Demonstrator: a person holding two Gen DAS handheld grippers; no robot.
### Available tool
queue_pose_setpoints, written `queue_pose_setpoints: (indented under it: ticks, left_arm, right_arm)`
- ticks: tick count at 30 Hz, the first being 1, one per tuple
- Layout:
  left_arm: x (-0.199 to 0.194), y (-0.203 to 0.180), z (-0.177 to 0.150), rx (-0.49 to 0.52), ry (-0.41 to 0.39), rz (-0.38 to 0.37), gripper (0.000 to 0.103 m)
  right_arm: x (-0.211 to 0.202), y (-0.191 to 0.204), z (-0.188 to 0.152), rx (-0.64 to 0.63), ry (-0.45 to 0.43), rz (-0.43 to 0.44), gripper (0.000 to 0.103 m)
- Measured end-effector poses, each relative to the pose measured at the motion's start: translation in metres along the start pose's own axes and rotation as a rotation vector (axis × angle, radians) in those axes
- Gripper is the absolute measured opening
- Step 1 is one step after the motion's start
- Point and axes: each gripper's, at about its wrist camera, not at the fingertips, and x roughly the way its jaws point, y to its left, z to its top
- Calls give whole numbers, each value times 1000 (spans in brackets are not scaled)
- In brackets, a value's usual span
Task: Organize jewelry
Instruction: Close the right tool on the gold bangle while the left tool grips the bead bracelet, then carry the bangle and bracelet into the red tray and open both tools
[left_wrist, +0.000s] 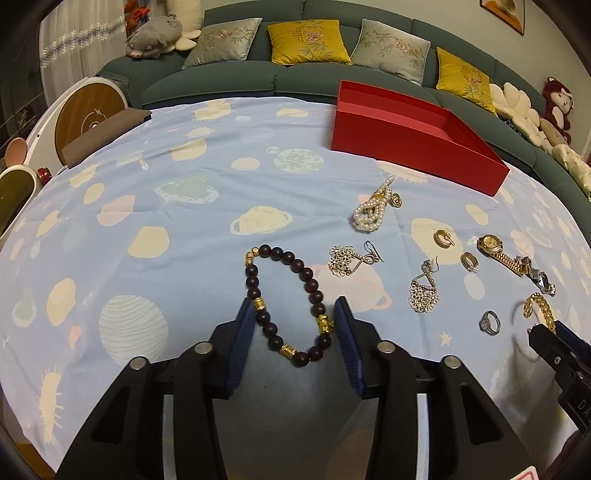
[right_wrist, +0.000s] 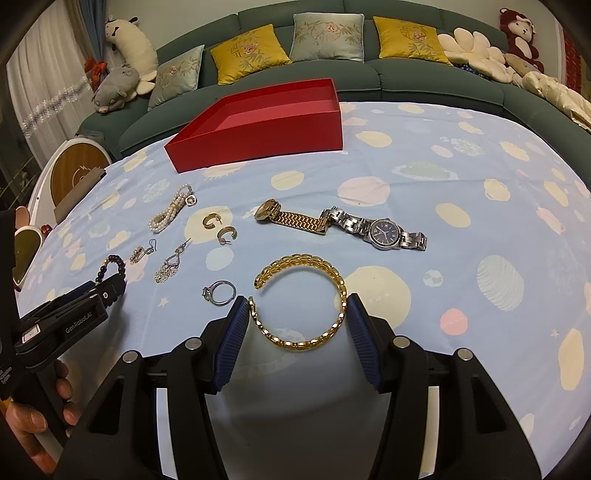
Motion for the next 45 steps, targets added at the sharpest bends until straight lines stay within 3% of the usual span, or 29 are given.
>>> queue_pose_setpoints:
  ticks: [1, 5, 11, 21, 29, 37, 45]
  left_arm:
    - [-1, 0, 0, 2, 1, -13, 20]
    - [-5, 2, 0, -14, 12, -84, 5]
    - [-24, 4, 2, -45, -5, -200, 5]
    - [-39, 3, 5, -40, -32, -241, 5]
    - [-100, -9, 28, 7, -133, -330, 5]
    - [-142, -26, 89, 92, -226, -390, 5]
    - [-122, -43, 195, 125, -306, -366, 5]
  right_arm:
    - [-1, 0, 0, 1, -1, 0, 53]
    - [-2, 1, 1, -1, -7, 3, 53]
    - [-9, 6, 2, -9, -23, 10, 53]
    - [-14, 10, 1, -28, -37, 11, 53]
    - [-46, 17, 16, -32, -96, 73, 53]
    - [-77, 31, 61, -75, -128, 164, 53]
    - [-56, 30, 164, -124, -199, 149, 53]
